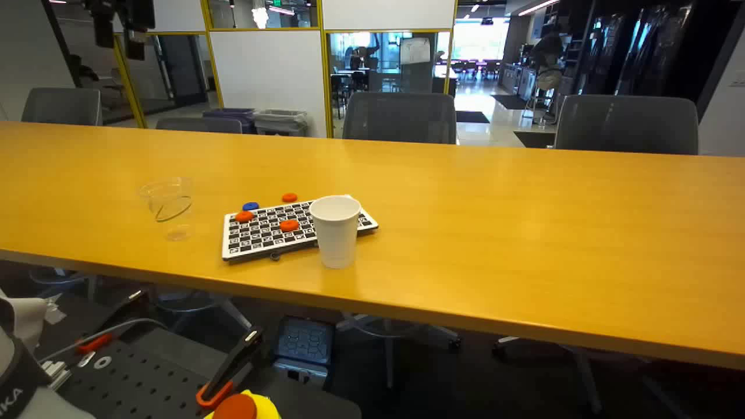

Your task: Put the four orange rings inside the white cup, put the blue ring inside the clear cup

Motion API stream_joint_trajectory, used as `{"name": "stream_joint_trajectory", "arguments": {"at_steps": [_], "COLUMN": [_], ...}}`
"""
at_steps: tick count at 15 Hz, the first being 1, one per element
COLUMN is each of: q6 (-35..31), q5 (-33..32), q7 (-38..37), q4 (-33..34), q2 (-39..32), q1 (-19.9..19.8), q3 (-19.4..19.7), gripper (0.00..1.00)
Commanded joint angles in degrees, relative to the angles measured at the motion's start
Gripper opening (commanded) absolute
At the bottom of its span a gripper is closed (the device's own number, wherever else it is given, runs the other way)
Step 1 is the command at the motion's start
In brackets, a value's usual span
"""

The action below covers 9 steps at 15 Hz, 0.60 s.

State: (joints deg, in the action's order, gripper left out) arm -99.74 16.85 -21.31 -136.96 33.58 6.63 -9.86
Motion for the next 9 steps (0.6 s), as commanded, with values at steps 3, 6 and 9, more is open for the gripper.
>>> {"name": "stream_joint_trajectory", "arguments": {"at_steps": [3, 6, 9], "q6": [0.2, 0.2, -0.1], "q5": [0.2, 0.2, 0.1], "q7": [0.3, 0.3, 0.2], "q4": [0.8, 0.9, 0.3], "q2": [0.2, 0.3, 0.2], "q1": [-0.7, -0.7, -0.8], "q3": [-0.5, -0.5, -0.5], "gripper": [1.0, 1.0, 1.0]}}
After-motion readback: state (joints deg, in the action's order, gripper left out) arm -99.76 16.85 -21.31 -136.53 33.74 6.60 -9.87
